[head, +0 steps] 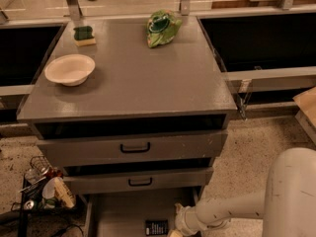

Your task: Pick rxbar blueberry from bottom drawer and place on counter

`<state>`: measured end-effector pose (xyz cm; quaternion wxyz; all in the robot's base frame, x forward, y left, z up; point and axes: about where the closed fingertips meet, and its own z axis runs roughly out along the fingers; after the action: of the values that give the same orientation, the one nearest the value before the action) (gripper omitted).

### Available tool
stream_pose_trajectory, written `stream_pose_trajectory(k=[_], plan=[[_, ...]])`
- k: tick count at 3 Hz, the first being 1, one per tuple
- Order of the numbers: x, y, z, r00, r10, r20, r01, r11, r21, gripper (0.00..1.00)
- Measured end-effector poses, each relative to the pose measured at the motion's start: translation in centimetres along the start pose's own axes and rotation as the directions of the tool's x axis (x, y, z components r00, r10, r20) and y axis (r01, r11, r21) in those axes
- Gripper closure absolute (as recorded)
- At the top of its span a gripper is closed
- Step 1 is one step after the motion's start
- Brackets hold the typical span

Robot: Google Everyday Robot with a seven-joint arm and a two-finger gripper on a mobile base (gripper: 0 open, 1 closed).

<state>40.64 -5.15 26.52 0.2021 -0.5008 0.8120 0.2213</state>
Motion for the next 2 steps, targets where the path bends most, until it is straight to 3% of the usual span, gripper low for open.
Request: stream_pose_trajectory(k=[1, 2], plan=[[-0.90, -0.76, 3.02, 1.000, 0.003, 0.021, -0.003, 0.9999, -0.016, 0.00], [-0.90, -0.76, 3.03, 1.000, 0.003, 0.020, -0.003, 0.9999, -0.016, 0.00]])
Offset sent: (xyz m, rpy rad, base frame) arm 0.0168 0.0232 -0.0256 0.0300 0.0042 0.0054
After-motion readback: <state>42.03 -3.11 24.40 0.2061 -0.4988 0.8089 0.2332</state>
